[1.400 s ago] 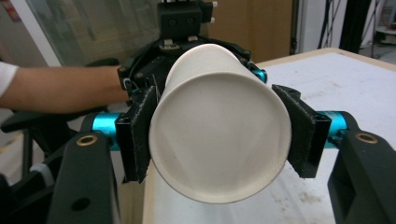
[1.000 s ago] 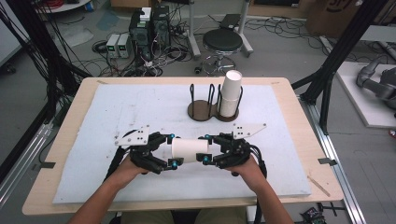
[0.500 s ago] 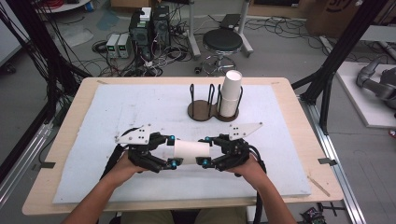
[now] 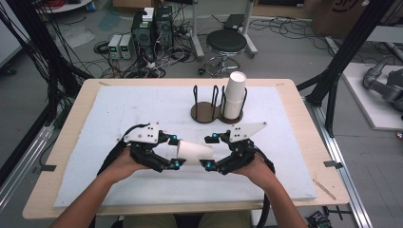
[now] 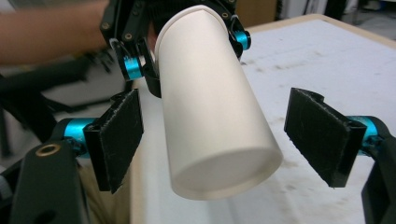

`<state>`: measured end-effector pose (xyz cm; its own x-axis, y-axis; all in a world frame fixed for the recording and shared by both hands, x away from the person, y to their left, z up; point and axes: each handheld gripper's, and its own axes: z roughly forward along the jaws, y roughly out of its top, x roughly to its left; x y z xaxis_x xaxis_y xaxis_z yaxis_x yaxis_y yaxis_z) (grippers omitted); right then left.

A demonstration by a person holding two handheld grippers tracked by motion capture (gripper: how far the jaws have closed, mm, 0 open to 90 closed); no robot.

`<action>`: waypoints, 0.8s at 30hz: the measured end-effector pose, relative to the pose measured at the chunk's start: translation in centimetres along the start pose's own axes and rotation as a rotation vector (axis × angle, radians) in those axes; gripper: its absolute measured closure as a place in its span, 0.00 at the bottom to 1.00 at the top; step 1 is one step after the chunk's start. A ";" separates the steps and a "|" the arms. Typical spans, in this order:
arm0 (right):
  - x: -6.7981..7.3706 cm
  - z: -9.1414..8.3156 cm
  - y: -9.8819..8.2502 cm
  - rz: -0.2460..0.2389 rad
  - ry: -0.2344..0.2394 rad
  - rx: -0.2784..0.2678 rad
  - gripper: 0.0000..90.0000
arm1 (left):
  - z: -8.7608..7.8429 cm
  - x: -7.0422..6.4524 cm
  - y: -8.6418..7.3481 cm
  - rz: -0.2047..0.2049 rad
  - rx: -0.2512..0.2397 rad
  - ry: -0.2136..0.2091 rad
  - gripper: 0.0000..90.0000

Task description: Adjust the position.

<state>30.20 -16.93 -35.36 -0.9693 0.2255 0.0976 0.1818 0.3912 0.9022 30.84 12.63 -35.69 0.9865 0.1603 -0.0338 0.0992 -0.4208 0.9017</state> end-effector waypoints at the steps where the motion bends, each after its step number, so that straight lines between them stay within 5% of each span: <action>1: 0.2 0.1 0.3 -0.029 -0.027 0.028 0.22 | 0.1 0.0 0.2 0.005 0.020 0.002 0.39; 7: 0.6 0.9 1.8 -0.146 -0.084 0.153 0.22 | 0.1 0.3 0.9 0.026 0.112 0.013 0.39; 17: 0.6 2.4 2.7 -0.213 -0.089 0.283 0.22 | 0.4 0.8 2.5 0.061 0.263 0.030 0.39; 24: 0.8 3.7 2.8 -0.258 -0.103 0.359 0.23 | 0.9 0.8 3.1 0.073 0.305 0.030 0.39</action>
<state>30.54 -12.32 -34.31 -0.9722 0.1609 -0.1703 -0.0001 0.7267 0.6870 32.09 10.71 -33.34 0.9886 0.1440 0.0428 0.0674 -0.6798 0.7303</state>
